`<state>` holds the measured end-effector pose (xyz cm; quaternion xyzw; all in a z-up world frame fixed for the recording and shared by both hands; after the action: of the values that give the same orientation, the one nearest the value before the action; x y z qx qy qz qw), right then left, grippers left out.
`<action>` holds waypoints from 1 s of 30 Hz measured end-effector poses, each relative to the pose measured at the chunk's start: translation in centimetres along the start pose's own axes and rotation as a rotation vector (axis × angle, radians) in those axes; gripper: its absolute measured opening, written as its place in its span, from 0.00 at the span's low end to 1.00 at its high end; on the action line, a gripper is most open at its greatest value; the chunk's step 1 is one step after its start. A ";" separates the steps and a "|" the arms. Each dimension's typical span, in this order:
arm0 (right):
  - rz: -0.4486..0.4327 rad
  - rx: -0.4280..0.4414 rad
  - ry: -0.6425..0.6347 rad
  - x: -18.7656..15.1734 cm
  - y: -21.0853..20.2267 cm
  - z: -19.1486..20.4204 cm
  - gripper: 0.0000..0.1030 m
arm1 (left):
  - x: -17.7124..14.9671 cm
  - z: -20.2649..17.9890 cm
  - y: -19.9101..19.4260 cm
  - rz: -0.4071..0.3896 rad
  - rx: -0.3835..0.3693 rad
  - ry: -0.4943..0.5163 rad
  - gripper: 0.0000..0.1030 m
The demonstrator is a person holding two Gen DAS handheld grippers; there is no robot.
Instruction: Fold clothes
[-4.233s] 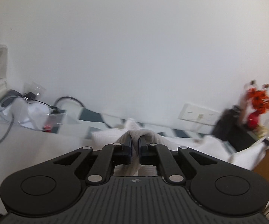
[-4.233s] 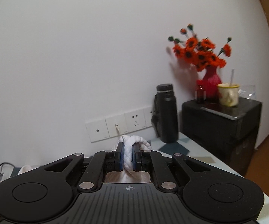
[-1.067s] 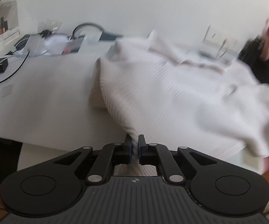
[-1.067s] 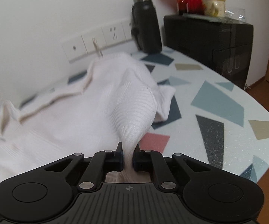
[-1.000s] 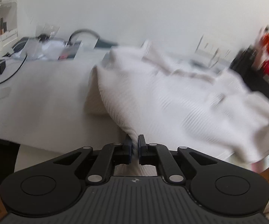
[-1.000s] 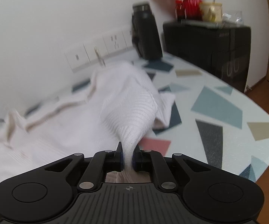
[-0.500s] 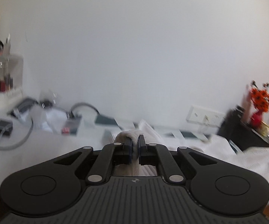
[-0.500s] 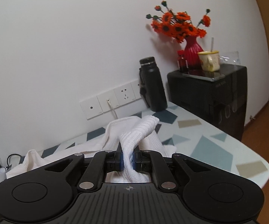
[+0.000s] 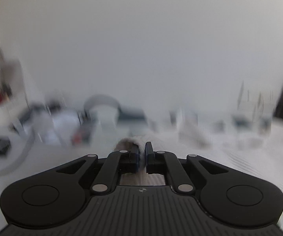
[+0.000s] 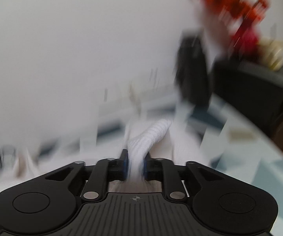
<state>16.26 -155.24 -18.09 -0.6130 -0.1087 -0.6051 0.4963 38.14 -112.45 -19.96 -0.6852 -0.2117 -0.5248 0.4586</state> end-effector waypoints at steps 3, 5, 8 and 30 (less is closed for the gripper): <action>0.099 -0.048 -0.086 -3.4 2.4 -0.6 0.55 | -4.0 -2.3 1.0 0.128 -0.070 0.060 0.09; 0.135 -0.033 -0.100 -5.0 3.2 -0.6 0.70 | -5.5 -4.0 1.4 0.194 -0.136 0.081 0.17; 0.178 -0.065 -0.153 -7.0 3.9 -0.2 0.97 | -7.3 -6.0 1.7 0.248 -0.164 0.118 0.43; 0.150 0.016 -0.266 -12.4 -0.3 2.1 0.15 | -10.9 -9.5 -3.3 0.367 -0.268 0.059 0.06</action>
<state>14.30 -147.74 -28.03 -0.6903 -0.1322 -0.4789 0.5261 26.74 -116.85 -28.28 -0.7512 0.0016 -0.4761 0.4571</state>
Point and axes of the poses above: each gripper's, at about its wrist camera, not at the fingertips, and y roughly the way its jaws point, z to its left, x to its top, the point moved 8 cm from there along y, roughly the way its jaws point, and after that the axes turned 11 degrees about -z, right-handed, at the moved point
